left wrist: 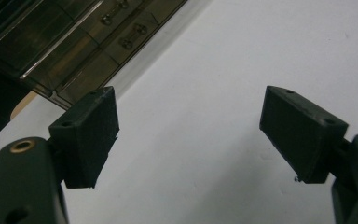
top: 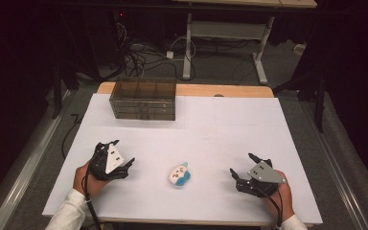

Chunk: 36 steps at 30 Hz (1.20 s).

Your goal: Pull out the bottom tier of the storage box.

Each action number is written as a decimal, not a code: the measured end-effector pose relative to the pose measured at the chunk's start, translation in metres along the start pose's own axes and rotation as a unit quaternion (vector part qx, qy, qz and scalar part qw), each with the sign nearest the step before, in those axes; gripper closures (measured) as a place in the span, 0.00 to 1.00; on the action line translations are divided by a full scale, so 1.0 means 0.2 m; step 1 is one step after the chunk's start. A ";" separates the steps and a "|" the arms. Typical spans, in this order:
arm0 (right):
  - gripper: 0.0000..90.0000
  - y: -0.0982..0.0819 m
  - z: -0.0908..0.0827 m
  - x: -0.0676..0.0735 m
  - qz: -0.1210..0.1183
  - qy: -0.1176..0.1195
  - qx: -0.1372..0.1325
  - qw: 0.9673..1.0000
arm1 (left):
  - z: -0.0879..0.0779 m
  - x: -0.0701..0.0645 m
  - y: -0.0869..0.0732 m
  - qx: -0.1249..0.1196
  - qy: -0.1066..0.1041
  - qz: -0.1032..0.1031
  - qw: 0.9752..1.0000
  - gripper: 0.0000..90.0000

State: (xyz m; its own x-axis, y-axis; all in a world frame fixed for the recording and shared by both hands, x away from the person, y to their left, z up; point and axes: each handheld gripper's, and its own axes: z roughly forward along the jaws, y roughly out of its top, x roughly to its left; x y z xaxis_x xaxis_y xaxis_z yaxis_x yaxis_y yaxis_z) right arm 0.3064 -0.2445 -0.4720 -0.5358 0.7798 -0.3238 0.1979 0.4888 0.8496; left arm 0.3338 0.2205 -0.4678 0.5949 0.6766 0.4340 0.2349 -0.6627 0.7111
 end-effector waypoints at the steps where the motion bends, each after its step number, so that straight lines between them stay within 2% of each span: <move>1: 0.23 0.00 0.00 0.00 0.000 0.000 0.000 1.000 | 0.01 0.00 0.01 -0.002 -0.001 0.002 1.000 0.21; 11: 0.23 -0.03 -0.04 0.00 0.005 -0.012 0.006 1.000 | 0.08 0.00 0.08 -0.018 0.001 0.019 1.000 0.22; 19: 0.23 -0.05 -0.06 -0.01 0.010 -0.022 0.012 1.000 | 0.20 0.01 0.11 -0.008 0.024 0.055 0.998 0.26; 22: 0.23 -0.05 -0.06 -0.01 0.011 -0.021 0.013 1.000 | 0.25 0.00 0.12 -0.003 0.050 0.090 0.995 0.31; 24: 0.23 -0.05 -0.06 0.00 0.012 -0.019 0.015 1.000 | 0.28 0.01 0.12 -0.006 0.060 0.102 0.993 0.33; 28: 0.23 -0.05 -0.05 0.00 0.011 -0.017 0.018 1.000 | 0.36 0.02 0.12 0.010 0.078 0.129 0.989 0.35; 30: 0.23 -0.05 -0.05 0.01 0.010 -0.017 0.019 1.000 | 0.39 0.02 0.13 0.012 0.086 0.131 0.988 0.36; 31: 0.23 -0.05 -0.05 0.01 0.009 -0.016 0.020 1.000 | 0.39 0.03 0.13 0.012 0.083 0.131 0.988 0.36; 33: 0.23 -0.05 -0.05 0.01 0.010 -0.016 0.019 1.000 | 0.39 0.04 0.13 0.009 0.071 0.114 0.991 0.36; 35: 0.23 -0.05 -0.04 0.01 0.014 -0.015 0.021 1.000 | 0.40 0.07 0.14 0.018 0.062 0.098 0.993 0.36; 36: 0.23 -0.05 -0.04 0.01 0.014 -0.015 0.021 1.000 | 0.40 0.07 0.14 0.018 0.062 0.098 0.993 0.36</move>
State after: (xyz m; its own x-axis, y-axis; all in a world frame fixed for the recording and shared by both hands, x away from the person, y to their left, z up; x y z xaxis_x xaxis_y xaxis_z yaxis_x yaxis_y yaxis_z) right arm 0.2969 -0.2516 -0.4770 -0.5046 0.8045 -0.3134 0.2475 0.4826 0.8402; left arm 0.4089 0.1858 -0.4862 0.5328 0.5662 0.6289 0.1523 -0.7952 0.5869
